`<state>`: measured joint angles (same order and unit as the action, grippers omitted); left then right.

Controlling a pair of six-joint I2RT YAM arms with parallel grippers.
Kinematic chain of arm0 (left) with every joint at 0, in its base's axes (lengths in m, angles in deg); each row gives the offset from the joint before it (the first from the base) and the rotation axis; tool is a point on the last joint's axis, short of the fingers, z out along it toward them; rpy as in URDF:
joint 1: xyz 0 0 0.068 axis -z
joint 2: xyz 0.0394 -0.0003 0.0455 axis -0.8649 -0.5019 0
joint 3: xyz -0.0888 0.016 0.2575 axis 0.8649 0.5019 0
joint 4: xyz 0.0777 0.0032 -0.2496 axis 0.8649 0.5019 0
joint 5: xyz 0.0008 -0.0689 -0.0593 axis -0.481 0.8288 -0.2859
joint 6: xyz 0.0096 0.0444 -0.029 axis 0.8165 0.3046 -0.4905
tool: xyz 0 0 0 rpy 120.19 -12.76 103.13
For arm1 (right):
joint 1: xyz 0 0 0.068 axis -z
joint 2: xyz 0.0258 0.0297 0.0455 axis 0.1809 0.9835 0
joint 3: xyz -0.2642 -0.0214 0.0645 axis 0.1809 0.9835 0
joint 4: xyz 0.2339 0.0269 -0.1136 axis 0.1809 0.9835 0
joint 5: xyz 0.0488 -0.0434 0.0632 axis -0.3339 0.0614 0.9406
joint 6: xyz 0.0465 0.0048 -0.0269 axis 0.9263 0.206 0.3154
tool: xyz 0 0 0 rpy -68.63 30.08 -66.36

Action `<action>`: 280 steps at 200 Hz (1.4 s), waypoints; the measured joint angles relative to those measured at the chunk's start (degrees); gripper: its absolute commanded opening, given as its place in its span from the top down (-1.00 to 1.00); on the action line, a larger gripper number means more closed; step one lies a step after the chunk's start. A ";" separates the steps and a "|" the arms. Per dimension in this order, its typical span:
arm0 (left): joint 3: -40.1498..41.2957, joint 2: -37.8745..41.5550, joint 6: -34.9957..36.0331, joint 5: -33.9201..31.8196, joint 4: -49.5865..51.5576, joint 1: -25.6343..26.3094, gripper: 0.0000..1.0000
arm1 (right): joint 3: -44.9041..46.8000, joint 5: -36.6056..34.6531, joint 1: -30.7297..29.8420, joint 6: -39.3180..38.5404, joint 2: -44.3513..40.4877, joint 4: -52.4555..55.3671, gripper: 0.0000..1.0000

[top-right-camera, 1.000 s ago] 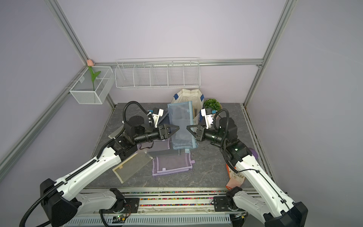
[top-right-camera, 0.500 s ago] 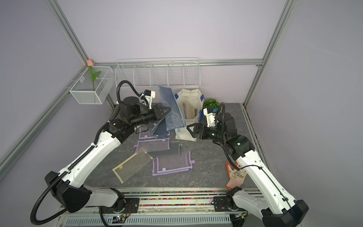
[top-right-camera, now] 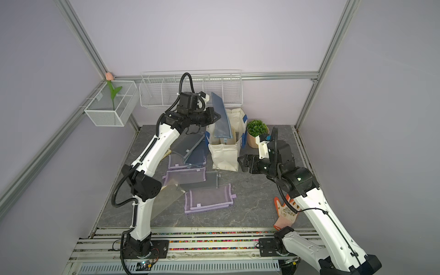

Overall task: Put the pencil pouch into the canvas bag
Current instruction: Place the pencil pouch in the canvas bag.

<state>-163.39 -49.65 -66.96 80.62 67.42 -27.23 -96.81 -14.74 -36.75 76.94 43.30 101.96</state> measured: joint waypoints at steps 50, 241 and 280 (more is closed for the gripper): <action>-3.23 -6.16 0.02 -0.35 2.40 0.07 1.00 | 0.83 -0.09 1.33 -0.52 -1.73 0.48 -0.78; 9.31 -3.41 -7.82 0.87 -8.13 2.91 1.00 | 4.48 3.13 3.74 -0.94 -3.93 -0.44 -0.78; 9.35 -5.09 -10.05 0.96 -10.12 2.10 1.00 | 4.66 3.04 3.74 -0.70 -4.33 -0.72 -0.78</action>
<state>-154.03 -54.75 -77.01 81.58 57.30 -25.13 -92.16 -11.71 -33.01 76.24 38.97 101.24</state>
